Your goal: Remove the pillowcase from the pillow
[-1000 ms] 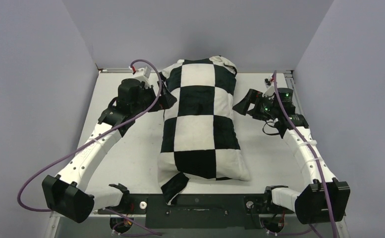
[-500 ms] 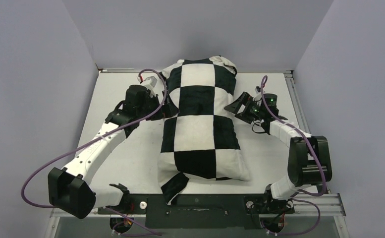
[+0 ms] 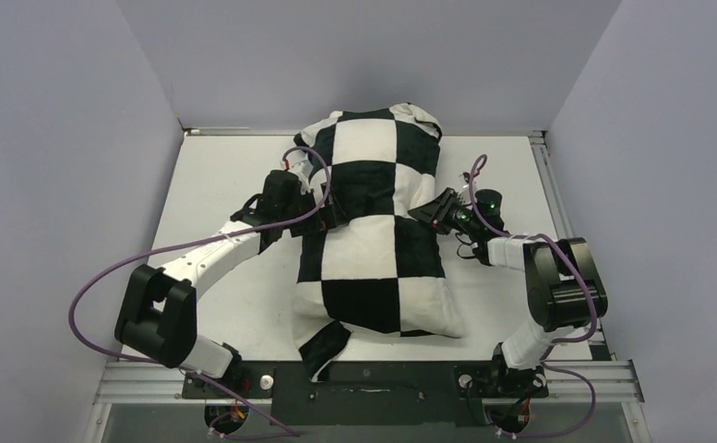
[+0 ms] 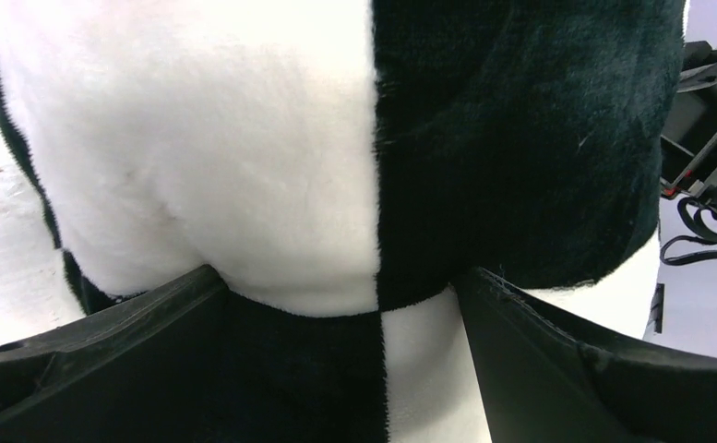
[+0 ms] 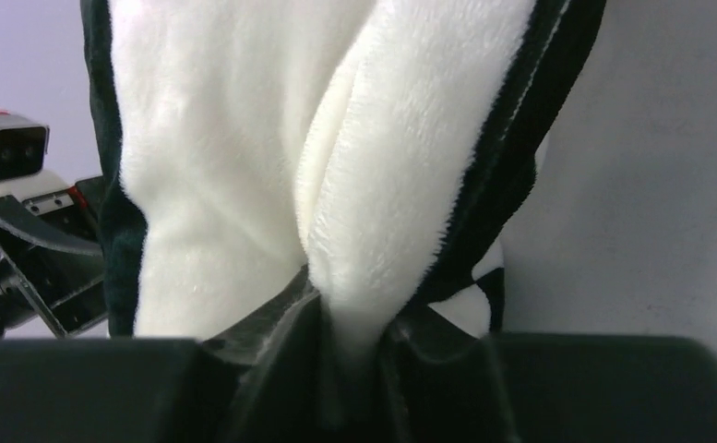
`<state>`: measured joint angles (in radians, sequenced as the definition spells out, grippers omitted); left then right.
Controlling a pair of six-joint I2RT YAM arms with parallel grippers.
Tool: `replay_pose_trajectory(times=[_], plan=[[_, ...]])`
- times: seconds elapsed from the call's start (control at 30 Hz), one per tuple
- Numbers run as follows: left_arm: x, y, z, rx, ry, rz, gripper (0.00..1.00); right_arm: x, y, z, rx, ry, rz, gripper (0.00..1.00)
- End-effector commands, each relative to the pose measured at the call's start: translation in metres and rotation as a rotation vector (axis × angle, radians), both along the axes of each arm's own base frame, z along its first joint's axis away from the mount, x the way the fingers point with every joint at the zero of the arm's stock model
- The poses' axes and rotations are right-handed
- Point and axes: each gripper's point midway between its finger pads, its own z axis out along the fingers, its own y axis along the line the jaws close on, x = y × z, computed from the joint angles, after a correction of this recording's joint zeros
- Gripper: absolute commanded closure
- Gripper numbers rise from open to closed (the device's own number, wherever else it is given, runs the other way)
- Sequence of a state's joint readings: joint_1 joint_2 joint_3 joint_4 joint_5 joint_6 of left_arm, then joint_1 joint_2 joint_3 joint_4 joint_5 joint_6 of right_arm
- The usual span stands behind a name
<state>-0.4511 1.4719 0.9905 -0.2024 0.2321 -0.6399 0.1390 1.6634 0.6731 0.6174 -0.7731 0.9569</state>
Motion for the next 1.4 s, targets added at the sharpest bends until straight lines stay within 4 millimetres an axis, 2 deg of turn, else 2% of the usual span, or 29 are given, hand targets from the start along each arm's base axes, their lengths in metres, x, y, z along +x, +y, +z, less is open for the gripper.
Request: replay_pose_trajectory(times=[0.0,0.03,0.13,0.33,0.43,0.53,0.6,0.67,0.73,0.83,0.97,1.03,1.13,1.27,1.37], plan=[[-0.001,-0.026,-0.008,-0.069,0.01,-0.052,0.02,-0.008,0.015,0.055,0.009,-0.175,0.108,0.91],[0.0,-0.03,-0.006,-0.079,0.007,-0.061,0.02,-0.009,0.015,0.062,-0.01,-0.188,0.115,0.94],[0.002,-0.047,0.004,-0.097,-0.015,-0.091,0.02,-0.01,0.017,0.09,-0.07,-0.253,0.145,0.95],[0.016,-0.085,0.032,-0.178,-0.061,-0.133,0.0,-0.011,0.019,0.17,-0.126,-0.391,0.162,0.95],[0.03,-0.104,0.06,-0.273,-0.109,-0.141,0.0,-0.013,0.025,0.21,-0.155,-0.463,0.173,0.95],[0.042,-0.124,0.09,-0.347,-0.152,-0.153,0.0,-0.016,0.033,0.242,-0.19,-0.51,0.194,0.95],[0.047,-0.137,0.107,-0.384,-0.182,-0.163,0.0,-0.018,0.037,0.259,-0.2,-0.542,0.206,0.95],[0.051,-0.148,0.122,-0.422,-0.209,-0.172,0.0,-0.021,0.042,0.268,-0.212,-0.562,0.218,0.95],[0.053,-0.154,0.128,-0.441,-0.229,-0.172,0.0,-0.025,0.049,0.262,-0.242,-0.557,0.238,0.95],[0.054,-0.153,0.119,-0.439,-0.226,-0.155,0.0,-0.032,0.055,0.232,-0.286,-0.514,0.275,0.95],[0.046,-0.14,0.075,-0.372,-0.187,-0.129,0.0,-0.044,0.057,0.182,-0.336,-0.438,0.31,0.95],[0.037,-0.126,0.041,-0.327,-0.134,-0.112,0.0,-0.051,0.06,0.166,-0.345,-0.412,0.33,0.95],[0.021,-0.098,0.024,-0.312,-0.111,-0.081,0.0,-0.063,0.066,0.149,-0.369,-0.384,0.372,0.95],[0.004,-0.049,0.032,-0.246,-0.147,-0.019,0.0,-0.076,0.072,0.14,-0.397,-0.369,0.407,0.94],[-0.008,-0.008,0.049,-0.156,-0.196,0.035,0.01,-0.088,0.076,0.141,-0.385,-0.354,0.429,0.9]])
